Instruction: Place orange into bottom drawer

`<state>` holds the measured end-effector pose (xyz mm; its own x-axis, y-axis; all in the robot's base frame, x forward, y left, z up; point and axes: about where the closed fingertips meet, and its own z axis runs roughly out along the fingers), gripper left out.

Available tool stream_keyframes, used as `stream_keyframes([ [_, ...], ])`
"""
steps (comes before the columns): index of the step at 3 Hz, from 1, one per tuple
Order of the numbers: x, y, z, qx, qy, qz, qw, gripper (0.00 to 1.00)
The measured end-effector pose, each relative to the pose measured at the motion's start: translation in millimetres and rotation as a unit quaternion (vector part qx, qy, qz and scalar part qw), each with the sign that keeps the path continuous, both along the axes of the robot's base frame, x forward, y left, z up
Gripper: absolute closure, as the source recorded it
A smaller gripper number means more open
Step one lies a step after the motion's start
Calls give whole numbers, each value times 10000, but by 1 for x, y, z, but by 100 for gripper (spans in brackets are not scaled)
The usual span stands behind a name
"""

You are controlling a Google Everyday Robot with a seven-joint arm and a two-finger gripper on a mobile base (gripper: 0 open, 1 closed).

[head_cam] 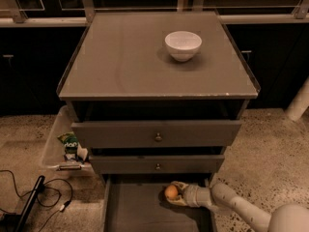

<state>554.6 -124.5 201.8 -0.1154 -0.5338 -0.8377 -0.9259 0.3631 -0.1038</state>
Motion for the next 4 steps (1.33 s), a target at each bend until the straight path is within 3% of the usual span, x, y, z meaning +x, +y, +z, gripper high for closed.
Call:
stream_keyframes([
  [1, -2, 2, -17, -219, -148, 120, 9996, 100],
  [3, -12, 5, -51, -594, -159, 569, 9965, 100],
  [4, -12, 5, -52, -597, -158, 574, 9964, 81],
])
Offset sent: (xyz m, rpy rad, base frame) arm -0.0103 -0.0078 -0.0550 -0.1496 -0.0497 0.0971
